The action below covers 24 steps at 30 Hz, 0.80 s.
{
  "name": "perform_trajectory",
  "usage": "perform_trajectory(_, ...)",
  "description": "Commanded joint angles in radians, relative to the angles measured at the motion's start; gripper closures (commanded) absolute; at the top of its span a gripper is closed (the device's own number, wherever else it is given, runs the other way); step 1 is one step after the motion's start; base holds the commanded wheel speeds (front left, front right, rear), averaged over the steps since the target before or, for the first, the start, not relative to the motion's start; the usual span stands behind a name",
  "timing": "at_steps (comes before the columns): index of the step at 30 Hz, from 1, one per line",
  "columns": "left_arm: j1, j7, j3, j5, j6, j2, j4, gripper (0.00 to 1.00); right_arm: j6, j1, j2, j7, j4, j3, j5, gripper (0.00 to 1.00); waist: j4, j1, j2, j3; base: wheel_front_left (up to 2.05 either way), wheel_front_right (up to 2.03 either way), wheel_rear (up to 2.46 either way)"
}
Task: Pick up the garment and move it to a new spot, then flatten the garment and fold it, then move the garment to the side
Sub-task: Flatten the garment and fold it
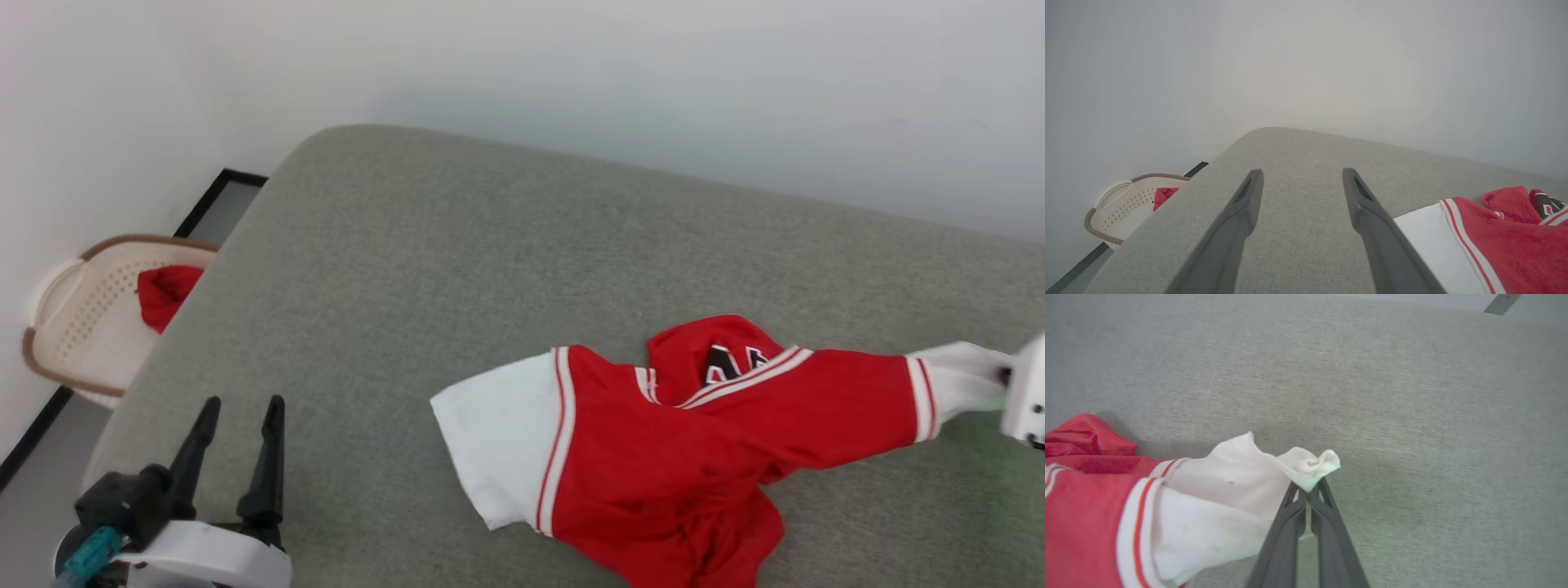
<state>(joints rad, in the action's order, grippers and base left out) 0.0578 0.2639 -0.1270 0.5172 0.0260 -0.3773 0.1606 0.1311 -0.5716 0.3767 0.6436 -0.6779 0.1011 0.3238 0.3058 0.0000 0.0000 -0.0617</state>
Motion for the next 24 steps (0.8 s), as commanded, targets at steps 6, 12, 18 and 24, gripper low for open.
perform_trajectory(6, -0.021, 0.000, 0.000, -0.005, 0.008, -0.009, -0.005, 0.00, -0.001, 0.040, 0.030, 0.004, -0.031, 0.096, -0.067, 1.00, -0.034, 0.0000, 0.0000, 0.028, 0.00, 0.00, 0.00)
perform_trajectory(12, -0.018, -0.005, -0.010, -0.004, 0.008, -0.013, -0.009, 0.00, -0.001, 0.076, 0.013, 0.025, -0.055, 0.185, -0.133, 1.00, -0.046, 0.0000, 0.0000, 0.032, 0.00, 0.00, 0.00)
perform_trajectory(18, -0.011, -0.014, -0.018, 0.000, 0.009, -0.017, -0.005, 0.00, -0.001, 0.102, -0.027, 0.011, -0.060, 0.236, -0.169, 0.89, -0.054, 0.0000, 0.0000, 0.029, 0.00, 0.00, 0.00)
perform_trajectory(24, -0.010, -0.022, -0.019, 0.004, 0.008, -0.027, -0.007, 0.00, -0.001, 0.088, -0.053, 0.011, -0.062, 0.255, -0.200, 0.00, -0.073, 0.0000, 0.0000, 0.032, 0.00, 0.00, 0.00)
